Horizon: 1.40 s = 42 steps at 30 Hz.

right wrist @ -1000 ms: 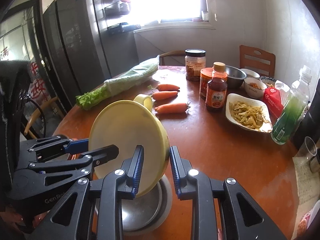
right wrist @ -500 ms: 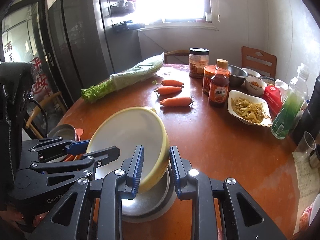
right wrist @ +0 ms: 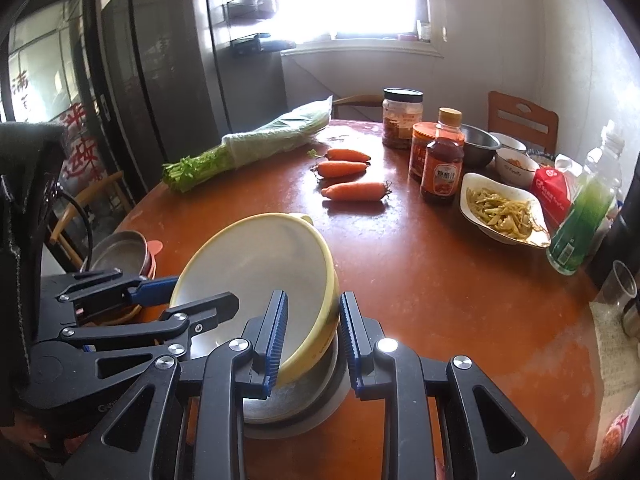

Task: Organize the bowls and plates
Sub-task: 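Carry the yellow-rimmed bowl over the steel bowls and lower it inside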

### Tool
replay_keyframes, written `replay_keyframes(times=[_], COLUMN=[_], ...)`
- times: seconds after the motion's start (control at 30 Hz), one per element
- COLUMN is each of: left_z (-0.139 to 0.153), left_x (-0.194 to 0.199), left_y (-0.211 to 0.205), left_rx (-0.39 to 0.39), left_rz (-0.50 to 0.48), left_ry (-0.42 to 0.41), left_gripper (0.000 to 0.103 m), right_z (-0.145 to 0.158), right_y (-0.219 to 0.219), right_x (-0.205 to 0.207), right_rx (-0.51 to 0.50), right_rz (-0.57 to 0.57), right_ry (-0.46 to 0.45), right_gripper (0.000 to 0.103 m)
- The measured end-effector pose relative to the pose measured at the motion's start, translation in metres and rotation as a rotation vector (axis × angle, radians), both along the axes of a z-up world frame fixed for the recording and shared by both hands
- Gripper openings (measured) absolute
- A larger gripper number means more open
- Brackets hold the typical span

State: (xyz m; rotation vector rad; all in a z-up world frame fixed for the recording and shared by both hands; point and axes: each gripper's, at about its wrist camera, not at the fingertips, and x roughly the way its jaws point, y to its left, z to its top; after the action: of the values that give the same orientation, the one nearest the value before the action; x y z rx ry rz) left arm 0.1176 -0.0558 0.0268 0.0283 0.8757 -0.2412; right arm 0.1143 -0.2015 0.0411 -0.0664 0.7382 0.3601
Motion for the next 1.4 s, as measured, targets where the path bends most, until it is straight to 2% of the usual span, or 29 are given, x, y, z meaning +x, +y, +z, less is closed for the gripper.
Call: replay_keyframes(times=[0.43, 0.73, 1.4], left_z=[-0.014, -0.016, -0.016], left_x=[-0.003, -0.006, -0.010], left_y=[0.000, -0.002, 0.005], left_rx=[0.028, 0.048, 0.027], left_rz=[0.000, 0.001, 0.020], left_ry=[-0.009, -0.020, -0.015], left_gripper=[0.034, 0.034, 0.037], right_z=[-0.018, -0.026, -0.029], right_y=[0.006, 0.005, -0.003], right_x=[0.002, 0.002, 0.004], right_rx=[-0.041, -0.033, 0.016], right_rz=[0.033, 0.041, 0.030], right_ry=[-0.006, 0.008, 0.035], right_gripper=[0.028, 0.028, 0.030])
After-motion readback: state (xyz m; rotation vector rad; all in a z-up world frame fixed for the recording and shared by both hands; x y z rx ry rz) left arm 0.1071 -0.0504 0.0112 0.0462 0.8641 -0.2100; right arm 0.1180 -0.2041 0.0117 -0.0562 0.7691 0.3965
